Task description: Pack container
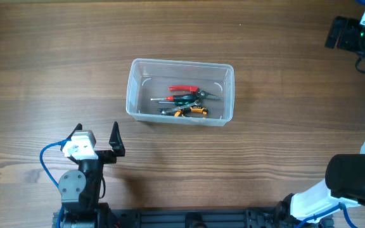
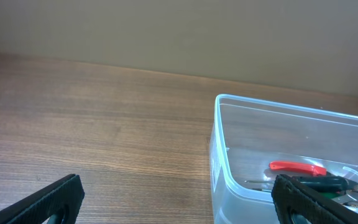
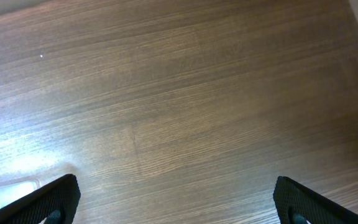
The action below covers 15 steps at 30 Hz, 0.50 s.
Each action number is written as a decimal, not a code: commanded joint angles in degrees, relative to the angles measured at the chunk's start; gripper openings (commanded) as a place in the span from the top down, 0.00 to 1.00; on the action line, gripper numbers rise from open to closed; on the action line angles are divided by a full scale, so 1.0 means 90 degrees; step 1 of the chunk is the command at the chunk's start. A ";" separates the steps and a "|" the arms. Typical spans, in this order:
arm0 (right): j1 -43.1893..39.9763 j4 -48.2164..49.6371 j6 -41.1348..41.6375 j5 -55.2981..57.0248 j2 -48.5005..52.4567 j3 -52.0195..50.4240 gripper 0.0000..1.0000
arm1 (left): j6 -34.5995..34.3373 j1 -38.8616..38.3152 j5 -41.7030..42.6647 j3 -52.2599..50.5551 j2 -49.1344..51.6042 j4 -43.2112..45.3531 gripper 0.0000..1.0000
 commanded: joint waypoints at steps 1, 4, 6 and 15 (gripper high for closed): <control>0.0032 0.0017 0.0087 -0.0032 0.0129 -0.0019 0.00 | -0.0107 0.0041 -0.0061 -0.0073 -0.0063 0.0041 0.00; 0.0032 0.0019 0.0087 -0.0032 0.0095 -0.0019 0.00 | -0.0107 0.0041 -0.0061 -0.0073 -0.0063 0.0041 0.00; 0.0070 0.0017 0.0087 -0.0029 -0.0216 -0.0019 0.00 | -0.0107 0.0041 -0.0061 -0.0073 -0.0063 0.0041 0.00; 0.1433 0.0015 0.0087 -0.0029 -0.3150 -0.0019 0.00 | -0.0107 0.0041 -0.0061 -0.0073 -0.0063 0.0041 0.00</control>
